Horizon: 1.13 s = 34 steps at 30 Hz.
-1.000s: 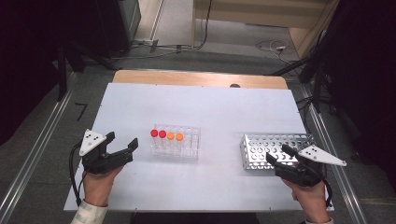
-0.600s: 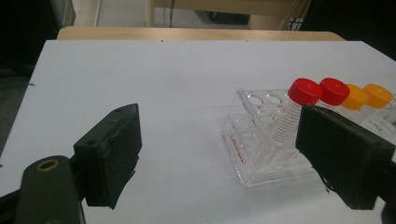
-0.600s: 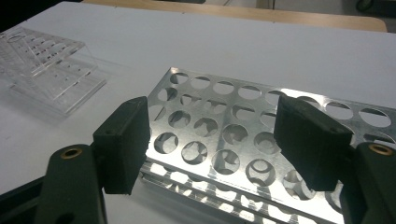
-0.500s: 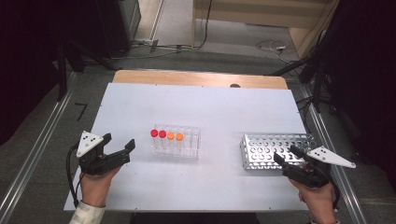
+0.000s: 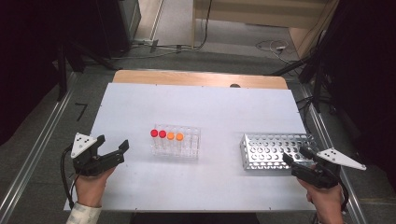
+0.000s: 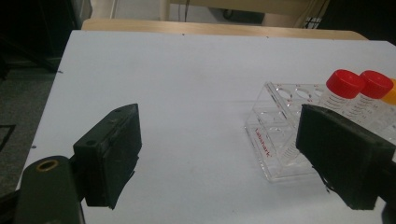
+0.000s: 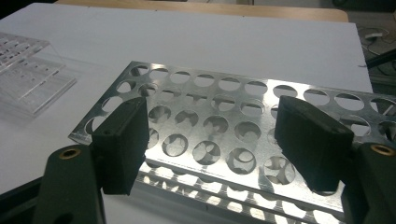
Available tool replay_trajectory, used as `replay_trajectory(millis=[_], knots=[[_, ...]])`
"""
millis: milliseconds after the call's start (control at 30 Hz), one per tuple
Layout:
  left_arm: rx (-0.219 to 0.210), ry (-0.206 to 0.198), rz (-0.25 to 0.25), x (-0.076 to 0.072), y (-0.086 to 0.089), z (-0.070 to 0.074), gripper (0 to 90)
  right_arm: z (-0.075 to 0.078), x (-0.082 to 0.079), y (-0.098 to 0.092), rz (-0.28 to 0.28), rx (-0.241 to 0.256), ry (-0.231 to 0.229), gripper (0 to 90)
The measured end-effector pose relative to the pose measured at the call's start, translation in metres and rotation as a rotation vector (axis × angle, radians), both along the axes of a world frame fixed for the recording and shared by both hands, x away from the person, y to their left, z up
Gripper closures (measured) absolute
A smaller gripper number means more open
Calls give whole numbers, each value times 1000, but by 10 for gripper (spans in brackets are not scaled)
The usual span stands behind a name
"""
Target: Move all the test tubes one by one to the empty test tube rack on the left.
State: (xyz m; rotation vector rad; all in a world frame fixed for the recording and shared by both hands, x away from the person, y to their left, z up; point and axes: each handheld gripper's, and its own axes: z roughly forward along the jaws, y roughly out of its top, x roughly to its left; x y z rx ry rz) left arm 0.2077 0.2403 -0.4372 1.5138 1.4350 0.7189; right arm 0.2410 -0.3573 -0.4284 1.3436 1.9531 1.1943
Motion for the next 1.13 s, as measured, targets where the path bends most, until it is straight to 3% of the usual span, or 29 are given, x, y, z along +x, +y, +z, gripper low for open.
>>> replay_trajectory(millis=[933,1133], knots=[[-1,21,57,-7,21,-9,146,-3,-2,-33,-87,5,1,246],[-8,39,56,-5,23,-13,103,-3,-2,-36,-96,7,0,235]])
